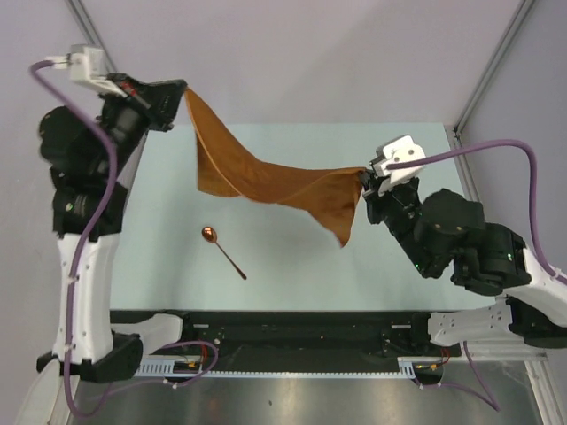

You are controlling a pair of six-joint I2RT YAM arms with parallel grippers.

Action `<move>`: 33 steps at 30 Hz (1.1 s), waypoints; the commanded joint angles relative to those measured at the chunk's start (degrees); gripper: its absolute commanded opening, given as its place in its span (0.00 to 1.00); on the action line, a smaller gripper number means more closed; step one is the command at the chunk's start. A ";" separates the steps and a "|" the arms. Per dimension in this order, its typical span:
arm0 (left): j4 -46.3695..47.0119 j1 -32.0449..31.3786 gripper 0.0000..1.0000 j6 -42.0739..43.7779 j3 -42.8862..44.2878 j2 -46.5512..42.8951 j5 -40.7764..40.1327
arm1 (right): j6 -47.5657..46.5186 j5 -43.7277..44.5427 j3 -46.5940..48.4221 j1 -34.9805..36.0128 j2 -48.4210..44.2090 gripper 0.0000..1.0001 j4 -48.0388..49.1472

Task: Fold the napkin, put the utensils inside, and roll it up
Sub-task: Flatten the napkin out

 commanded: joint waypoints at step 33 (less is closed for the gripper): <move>7.46 -20.43 0.62 -0.52 16.03 50.01 8.93 | 0.04 -58.29 13.32 -76.34 31.79 0.00 13.61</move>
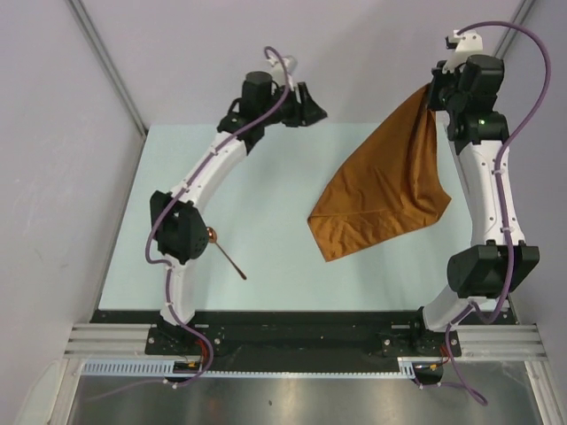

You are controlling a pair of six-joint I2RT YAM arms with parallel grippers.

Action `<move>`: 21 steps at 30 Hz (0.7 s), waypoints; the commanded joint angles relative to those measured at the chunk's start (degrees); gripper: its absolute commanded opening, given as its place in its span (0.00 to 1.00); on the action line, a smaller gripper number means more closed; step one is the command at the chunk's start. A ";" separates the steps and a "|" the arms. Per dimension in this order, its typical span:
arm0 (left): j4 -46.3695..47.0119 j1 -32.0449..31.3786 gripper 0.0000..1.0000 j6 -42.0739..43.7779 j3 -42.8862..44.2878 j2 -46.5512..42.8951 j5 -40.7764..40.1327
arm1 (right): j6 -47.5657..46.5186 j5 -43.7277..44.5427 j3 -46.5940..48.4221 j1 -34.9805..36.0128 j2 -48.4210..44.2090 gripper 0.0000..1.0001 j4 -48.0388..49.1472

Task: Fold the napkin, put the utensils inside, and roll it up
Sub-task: Flatten the napkin out

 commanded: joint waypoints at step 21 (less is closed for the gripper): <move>12.36 -10.08 0.79 3.41 -43.75 -9.82 -9.33 | 0.09 5.12 -13.27 4.73 -7.63 0.00 2.13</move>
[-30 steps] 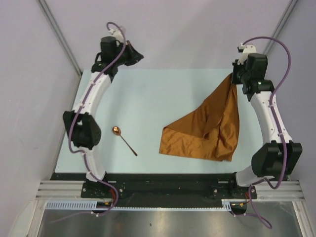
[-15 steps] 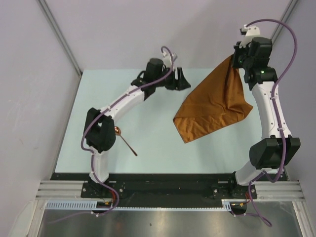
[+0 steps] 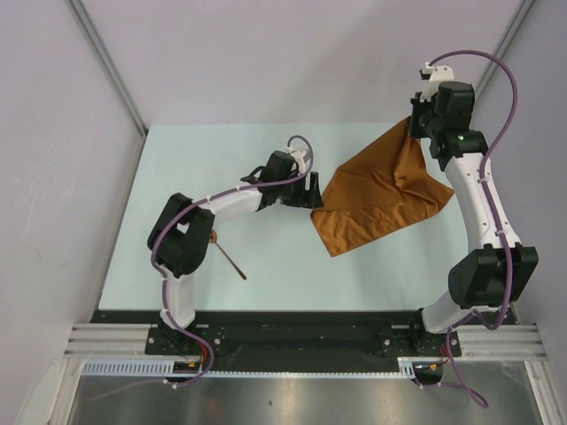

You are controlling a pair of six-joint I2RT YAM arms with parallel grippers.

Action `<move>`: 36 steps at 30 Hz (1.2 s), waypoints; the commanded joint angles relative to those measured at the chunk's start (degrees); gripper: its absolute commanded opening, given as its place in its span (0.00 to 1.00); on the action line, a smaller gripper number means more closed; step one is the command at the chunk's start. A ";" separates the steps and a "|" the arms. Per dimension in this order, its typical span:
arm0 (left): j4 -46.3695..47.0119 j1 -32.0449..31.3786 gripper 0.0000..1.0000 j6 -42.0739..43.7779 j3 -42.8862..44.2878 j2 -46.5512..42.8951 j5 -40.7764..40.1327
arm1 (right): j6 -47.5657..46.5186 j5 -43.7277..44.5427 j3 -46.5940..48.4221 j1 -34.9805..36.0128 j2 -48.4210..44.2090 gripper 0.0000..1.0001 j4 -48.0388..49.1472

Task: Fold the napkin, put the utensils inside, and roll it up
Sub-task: Flatten the napkin out

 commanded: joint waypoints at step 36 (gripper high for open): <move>-0.91 -1.62 0.00 6.43 -3.01 -18.53 -12.31 | -7.10 16.55 -4.60 -2.21 -19.34 0.00 9.44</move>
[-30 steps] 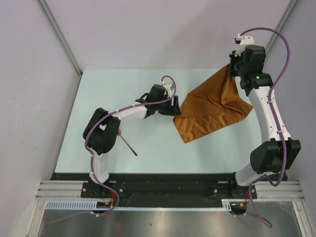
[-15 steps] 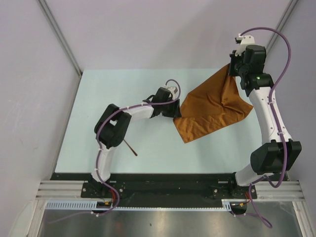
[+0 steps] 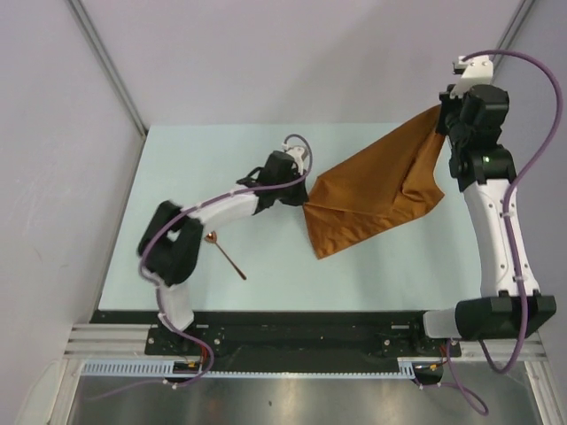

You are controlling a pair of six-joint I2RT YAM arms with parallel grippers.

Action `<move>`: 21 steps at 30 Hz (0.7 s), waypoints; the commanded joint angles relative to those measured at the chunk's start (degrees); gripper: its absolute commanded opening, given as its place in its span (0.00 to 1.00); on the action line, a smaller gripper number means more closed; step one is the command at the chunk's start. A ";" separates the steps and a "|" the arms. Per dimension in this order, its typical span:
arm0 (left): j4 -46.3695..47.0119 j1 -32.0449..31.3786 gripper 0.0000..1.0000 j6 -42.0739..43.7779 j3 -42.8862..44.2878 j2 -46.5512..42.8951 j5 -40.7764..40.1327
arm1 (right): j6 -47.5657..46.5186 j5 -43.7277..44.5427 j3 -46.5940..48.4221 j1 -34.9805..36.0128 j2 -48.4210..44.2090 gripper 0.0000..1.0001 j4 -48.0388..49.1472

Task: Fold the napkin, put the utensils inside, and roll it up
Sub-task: Flatten the napkin out

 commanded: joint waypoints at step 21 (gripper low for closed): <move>-24.61 0.48 0.00 7.54 -4.55 -54.18 -2.37 | -10.60 2.97 -2.58 -3.98 -20.12 0.00 8.22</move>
